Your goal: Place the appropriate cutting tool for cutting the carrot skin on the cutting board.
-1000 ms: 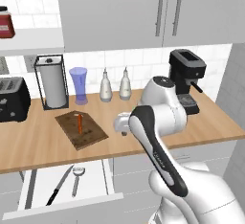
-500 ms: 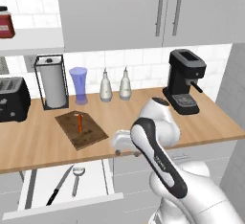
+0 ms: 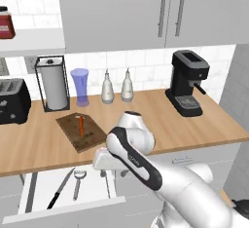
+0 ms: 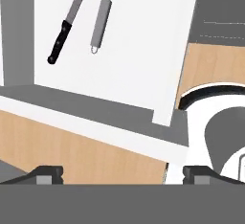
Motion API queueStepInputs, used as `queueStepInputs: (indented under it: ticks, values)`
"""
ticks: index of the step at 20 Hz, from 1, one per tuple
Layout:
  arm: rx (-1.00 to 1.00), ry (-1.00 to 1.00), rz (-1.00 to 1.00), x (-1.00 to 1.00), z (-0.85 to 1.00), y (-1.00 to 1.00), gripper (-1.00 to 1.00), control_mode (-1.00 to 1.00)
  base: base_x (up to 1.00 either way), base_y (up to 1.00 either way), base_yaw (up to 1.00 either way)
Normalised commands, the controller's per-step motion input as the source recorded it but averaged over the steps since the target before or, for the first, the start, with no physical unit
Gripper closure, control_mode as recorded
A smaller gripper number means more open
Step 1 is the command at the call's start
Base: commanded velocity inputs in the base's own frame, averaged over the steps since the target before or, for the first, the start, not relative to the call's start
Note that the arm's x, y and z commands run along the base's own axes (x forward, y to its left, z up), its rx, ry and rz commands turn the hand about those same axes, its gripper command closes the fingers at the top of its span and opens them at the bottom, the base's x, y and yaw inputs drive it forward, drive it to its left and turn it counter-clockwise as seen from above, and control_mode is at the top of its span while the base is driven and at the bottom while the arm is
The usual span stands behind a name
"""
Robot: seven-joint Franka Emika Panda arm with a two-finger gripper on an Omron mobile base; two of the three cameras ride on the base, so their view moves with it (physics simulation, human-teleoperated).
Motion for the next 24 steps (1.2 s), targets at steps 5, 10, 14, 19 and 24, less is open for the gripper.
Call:
queueStepInputs:
  ticks: [5, 10, 14, 19, 24]
  values:
    - [-0.03, 0.16, 0.03, 0.0, -0.3, 0.21, -1.0, -1.0, 0.0, 0.0, 0.0]
    - [-0.04, 0.07, 0.02, 0.0, -0.49, 0.13, -1.0, -1.0, 0.0, 0.0, 0.0]
    - [-0.07, 0.06, 0.0, 0.0, -0.58, 0.11, -1.0, -1.0, 0.0, 0.0, 0.0]
    - [-0.03, 0.12, 0.0, 0.0, -0.48, 0.13, -1.0, -1.0, 0.0, 0.0, 0.0]
    - [0.0, 0.16, 0.0, 0.0, -0.41, 0.19, -1.0, -1.0, 0.0, 0.0, 0.0]
